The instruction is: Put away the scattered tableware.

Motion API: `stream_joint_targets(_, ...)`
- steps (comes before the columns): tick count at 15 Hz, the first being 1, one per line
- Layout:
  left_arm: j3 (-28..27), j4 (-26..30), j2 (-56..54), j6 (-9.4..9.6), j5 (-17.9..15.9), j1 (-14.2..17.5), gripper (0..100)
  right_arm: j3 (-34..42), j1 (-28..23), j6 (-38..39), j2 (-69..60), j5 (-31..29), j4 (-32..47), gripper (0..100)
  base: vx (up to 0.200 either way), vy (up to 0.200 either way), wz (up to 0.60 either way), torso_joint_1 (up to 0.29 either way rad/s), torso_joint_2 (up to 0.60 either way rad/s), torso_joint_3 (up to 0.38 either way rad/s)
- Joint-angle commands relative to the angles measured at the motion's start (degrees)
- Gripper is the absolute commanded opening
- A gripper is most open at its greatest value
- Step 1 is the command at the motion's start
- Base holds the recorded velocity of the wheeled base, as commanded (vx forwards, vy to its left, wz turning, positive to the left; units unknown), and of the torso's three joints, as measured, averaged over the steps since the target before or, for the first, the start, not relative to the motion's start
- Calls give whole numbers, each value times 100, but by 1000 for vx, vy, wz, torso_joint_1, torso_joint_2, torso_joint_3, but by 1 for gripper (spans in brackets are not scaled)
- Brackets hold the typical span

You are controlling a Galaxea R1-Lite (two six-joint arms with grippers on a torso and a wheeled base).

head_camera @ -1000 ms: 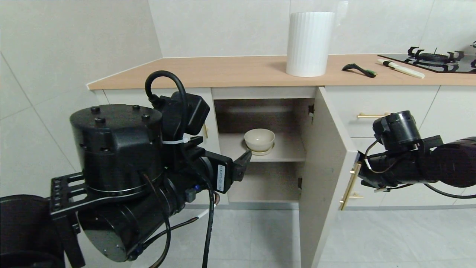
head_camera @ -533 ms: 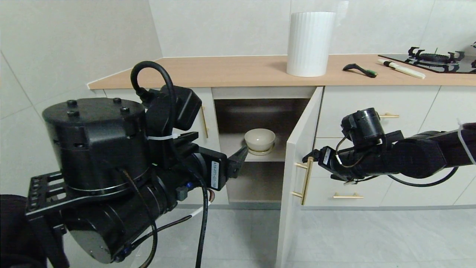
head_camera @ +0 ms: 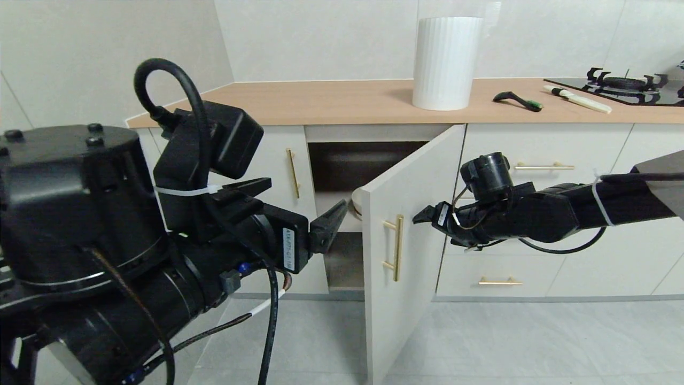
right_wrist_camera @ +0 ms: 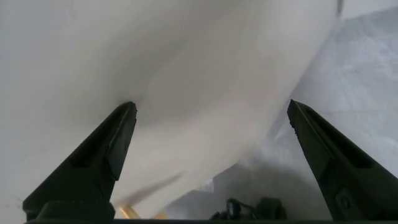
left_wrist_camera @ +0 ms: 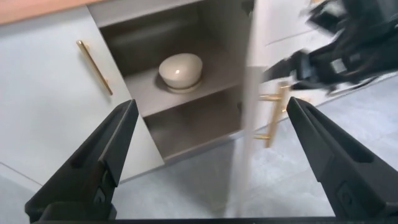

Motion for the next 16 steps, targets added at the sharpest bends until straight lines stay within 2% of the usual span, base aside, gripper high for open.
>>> stream_joint_targets(1,0,8,-127,9,-1,-10,100,-325,30,8,345,-38,-2,100,0,0,0,0,0,0)
stream_joint_targets(2,27,8,-154,35,-1,-10,100,-377,39,8,371,-56,-2,100,0,0,0,0,0,0)
stream_joint_targets(9,106,0,-329,193,-1,-36,100,-720,83,34,512,-82,-10,100,200,0,0,3,0,2)
stream_joint_targets(11,193,-9,-452,308,8,-185,100,-843,83,60,608,-135,-19,100,0,0,0,0,0,0)
stream_joint_targets(14,211,-9,-488,334,-1,-273,100,-1010,83,69,696,-196,-28,100,0,0,0,0,0,0)
stream_joint_targets(16,211,0,-470,325,-1,-265,100,-1318,83,245,828,-522,-63,100,0,0,0,0,0,0)
